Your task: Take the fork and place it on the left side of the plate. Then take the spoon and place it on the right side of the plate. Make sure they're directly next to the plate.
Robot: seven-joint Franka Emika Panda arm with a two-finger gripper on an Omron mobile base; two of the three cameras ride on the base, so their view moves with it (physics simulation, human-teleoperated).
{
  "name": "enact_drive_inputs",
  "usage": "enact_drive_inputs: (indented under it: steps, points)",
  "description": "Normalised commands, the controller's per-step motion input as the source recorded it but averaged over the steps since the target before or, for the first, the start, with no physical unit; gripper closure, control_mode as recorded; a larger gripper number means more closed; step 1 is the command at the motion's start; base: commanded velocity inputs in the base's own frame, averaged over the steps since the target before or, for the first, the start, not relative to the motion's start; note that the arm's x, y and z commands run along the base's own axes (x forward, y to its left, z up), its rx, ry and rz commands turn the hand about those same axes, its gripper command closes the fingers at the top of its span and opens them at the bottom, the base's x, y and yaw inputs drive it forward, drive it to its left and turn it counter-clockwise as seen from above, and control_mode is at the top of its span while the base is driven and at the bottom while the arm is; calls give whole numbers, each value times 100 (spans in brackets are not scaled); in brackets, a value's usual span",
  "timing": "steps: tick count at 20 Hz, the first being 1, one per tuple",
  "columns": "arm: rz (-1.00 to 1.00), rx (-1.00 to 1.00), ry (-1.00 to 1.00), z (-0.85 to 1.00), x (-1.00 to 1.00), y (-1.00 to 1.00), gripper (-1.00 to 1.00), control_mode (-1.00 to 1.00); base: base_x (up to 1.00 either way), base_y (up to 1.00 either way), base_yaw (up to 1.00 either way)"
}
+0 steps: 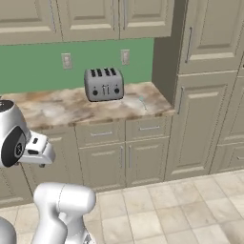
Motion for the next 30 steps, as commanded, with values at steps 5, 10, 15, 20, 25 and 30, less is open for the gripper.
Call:
enact_drive_inputs:
  steps: [5, 10, 15, 20, 25, 30]
  points:
    - [0, 0, 0, 0, 0, 0, -100, 100, 100, -71, 15]
    - [0, 0, 0, 0, 0, 0, -100, 100, 100, -63, 18]
    - [0, 0, 0, 0, 0, 0, -100, 100, 100, -48, 23]
    - [0, 0, 0, 0, 0, 0, -100, 100, 100, -38, 27]
    - [0, 0, 0, 0, 0, 0, -100, 100, 100, -22, 24]
    - [12, 0, 7, -18, 49, -23, -100, -100, 40, -14, 8]
